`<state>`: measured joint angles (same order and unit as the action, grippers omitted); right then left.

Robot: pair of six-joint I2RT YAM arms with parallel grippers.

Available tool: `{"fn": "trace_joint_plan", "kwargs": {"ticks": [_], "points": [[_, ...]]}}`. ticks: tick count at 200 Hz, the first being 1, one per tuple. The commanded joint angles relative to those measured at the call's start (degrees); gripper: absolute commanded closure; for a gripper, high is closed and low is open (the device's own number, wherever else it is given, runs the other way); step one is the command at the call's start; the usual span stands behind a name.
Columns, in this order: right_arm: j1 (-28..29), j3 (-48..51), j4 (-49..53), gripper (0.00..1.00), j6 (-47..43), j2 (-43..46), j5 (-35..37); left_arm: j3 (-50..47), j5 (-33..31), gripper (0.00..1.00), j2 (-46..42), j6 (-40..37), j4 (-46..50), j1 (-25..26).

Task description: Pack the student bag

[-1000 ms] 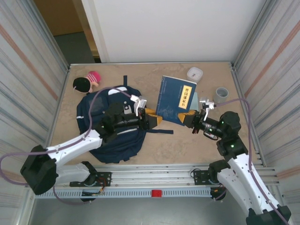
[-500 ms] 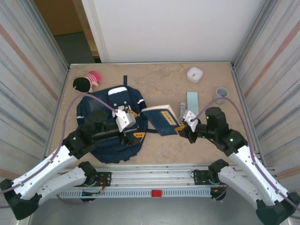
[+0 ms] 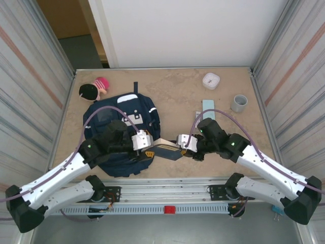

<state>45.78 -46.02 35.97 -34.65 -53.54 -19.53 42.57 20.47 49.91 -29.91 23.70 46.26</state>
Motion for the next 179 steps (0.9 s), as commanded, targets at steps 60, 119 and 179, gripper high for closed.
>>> {"fn": "trace_joint_plan", "kwargs": {"ticks": [60,119,179], "points": [[-5.4,-1.2,-11.2,0.43,10.7,5.4,-5.5,-8.1,11.1,1.00,-6.8,7.6,-17.0,-3.7],[-27.0,19.1,-50.6,0.28,45.4,15.6,-35.6,-16.0,27.6,0.98,-13.0,26.8,-38.0,-14.2],[-20.2,17.1,-59.6,0.31,49.8,7.4,-42.5,-15.5,31.2,0.96,-5.2,34.2,-48.3,-14.3]]}}
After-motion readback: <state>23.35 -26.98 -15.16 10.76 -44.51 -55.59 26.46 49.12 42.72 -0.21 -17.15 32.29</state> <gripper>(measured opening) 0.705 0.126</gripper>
